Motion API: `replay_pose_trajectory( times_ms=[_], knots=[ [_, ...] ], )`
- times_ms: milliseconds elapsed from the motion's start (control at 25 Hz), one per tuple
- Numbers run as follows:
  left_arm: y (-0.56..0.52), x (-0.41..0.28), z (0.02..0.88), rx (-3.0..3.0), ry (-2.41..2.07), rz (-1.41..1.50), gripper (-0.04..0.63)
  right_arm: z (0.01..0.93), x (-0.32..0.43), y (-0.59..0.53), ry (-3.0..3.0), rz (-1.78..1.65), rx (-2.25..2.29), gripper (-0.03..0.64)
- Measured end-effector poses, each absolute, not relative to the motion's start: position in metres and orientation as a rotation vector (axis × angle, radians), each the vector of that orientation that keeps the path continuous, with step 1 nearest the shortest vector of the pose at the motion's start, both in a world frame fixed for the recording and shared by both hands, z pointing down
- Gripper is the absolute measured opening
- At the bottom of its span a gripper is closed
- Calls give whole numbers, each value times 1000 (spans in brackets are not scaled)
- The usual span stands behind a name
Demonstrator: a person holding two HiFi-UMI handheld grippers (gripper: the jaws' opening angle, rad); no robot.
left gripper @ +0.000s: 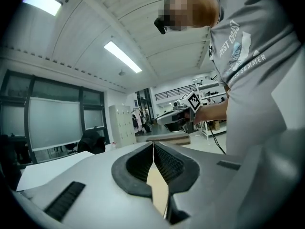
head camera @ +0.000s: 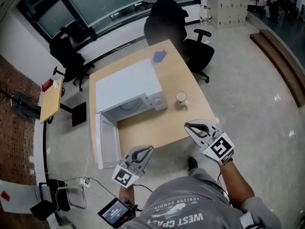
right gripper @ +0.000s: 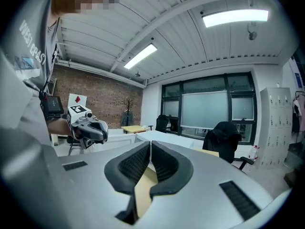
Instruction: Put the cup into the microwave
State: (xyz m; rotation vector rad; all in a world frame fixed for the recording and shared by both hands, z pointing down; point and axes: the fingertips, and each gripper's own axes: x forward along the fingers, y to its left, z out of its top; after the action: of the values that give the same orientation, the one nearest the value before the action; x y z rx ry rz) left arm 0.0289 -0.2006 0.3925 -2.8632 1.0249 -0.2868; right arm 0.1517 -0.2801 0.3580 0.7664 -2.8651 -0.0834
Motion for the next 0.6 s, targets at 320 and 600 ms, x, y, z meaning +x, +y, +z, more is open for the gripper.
replay_pose_trajectory(
  times_ms=[320,600],
  knots=[
    [-265,36,412,-2870,1166,-316,23,411,153,-380,-2803,11,672,21],
    [-292,26,425,-2856,1316,-362,23,503,164,-460,-2645,162,689,21]
  ],
)
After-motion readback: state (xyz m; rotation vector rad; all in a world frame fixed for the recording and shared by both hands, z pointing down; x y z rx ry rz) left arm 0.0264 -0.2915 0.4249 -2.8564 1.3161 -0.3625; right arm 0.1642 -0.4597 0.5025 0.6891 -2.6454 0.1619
